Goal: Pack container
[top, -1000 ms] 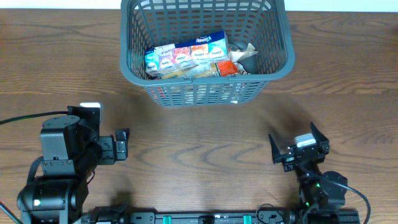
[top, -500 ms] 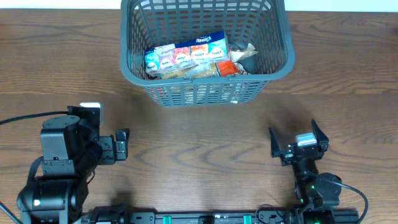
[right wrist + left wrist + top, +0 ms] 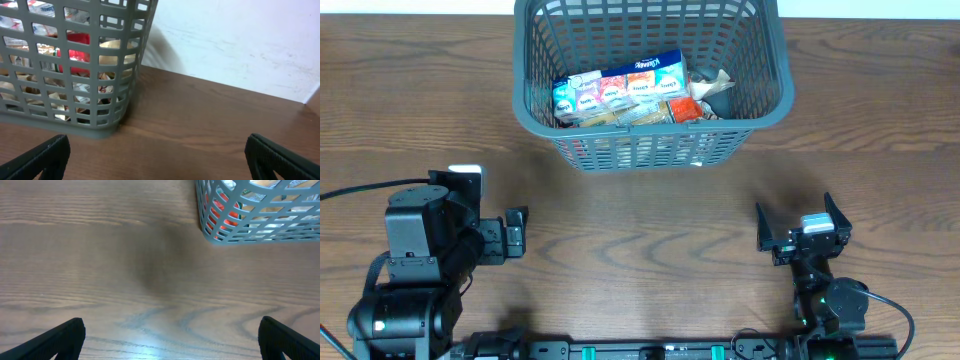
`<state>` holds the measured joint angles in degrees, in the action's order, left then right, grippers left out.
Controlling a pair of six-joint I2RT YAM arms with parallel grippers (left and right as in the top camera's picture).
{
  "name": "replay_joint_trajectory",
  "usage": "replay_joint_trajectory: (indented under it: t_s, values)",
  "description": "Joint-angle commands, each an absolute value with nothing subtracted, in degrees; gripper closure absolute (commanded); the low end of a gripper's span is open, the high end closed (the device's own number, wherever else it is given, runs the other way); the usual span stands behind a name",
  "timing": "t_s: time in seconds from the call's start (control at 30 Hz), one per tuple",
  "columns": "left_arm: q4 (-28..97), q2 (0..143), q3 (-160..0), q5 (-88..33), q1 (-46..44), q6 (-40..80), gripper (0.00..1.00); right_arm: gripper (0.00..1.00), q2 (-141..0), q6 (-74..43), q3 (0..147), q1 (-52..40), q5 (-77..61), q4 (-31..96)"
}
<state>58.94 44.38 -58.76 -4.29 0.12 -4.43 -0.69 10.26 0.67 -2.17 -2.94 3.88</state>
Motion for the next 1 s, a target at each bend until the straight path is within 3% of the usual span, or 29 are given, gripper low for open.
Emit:
replay_joint_trajectory:
  t_s: [0.0,0.77,0.97]
  values:
    - [59.0,44.5,-58.5,-3.9,0.3,-3.7,0.01,0.01,-0.3,9.0,0.3,-2.7,-2.3,4.0]
    - [59.5,39.6,-57.7,-3.4,-0.3,-4.4,0.01,0.01,-0.3,9.0,0.3,-2.7,-2.3,4.0]
    - [37.8,28.1,-42.0,-3.4,-3.3,-4.4,0.01,0.01,-0.3,9.0,0.3,-2.7,-2.3,4.0]
